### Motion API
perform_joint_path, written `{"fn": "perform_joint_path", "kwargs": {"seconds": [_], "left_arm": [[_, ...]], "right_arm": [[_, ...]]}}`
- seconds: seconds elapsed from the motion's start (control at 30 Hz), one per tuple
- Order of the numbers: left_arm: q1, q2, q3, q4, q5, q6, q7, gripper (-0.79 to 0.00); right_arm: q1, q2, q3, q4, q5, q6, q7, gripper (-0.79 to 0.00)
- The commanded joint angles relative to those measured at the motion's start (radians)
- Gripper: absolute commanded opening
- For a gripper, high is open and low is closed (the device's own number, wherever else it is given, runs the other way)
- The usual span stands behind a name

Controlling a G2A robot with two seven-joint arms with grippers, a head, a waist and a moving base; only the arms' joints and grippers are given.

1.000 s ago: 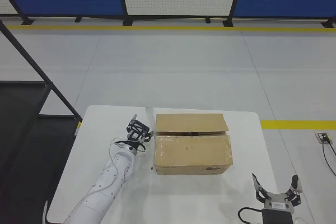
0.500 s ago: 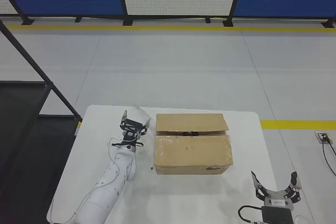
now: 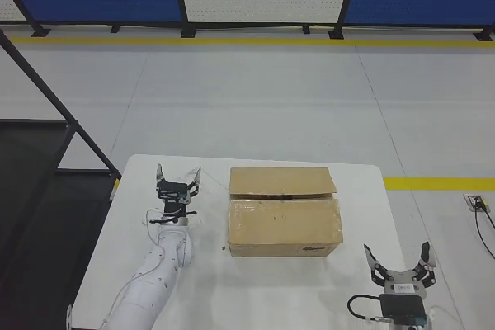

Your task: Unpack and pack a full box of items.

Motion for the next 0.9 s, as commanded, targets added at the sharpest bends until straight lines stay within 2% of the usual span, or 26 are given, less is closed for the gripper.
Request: {"fn": "perform_joint_path", "kwargs": {"seconds": [0.0,0.33,0.87], "left_arm": [[0.008,0.008,-0.023,-0.013,-0.014,0.002,0.005,0.0],[0.075,0.045,-0.122,-0.114,-0.055,0.013,-0.006,0.0],[0.282,0.085,-0.249,-0.343,-0.059,0.076,-0.113,0.0]], "right_arm": [[0.008,0.0,-0.003,0.001,-0.005,-0.004,0.003,0.0],[0.036,-0.001,-0.012,0.004,-0.025,-0.023,0.012,0.0],[0.084,0.001,-0.025,0.009,-0.069,-0.067,0.045,0.0]]}}
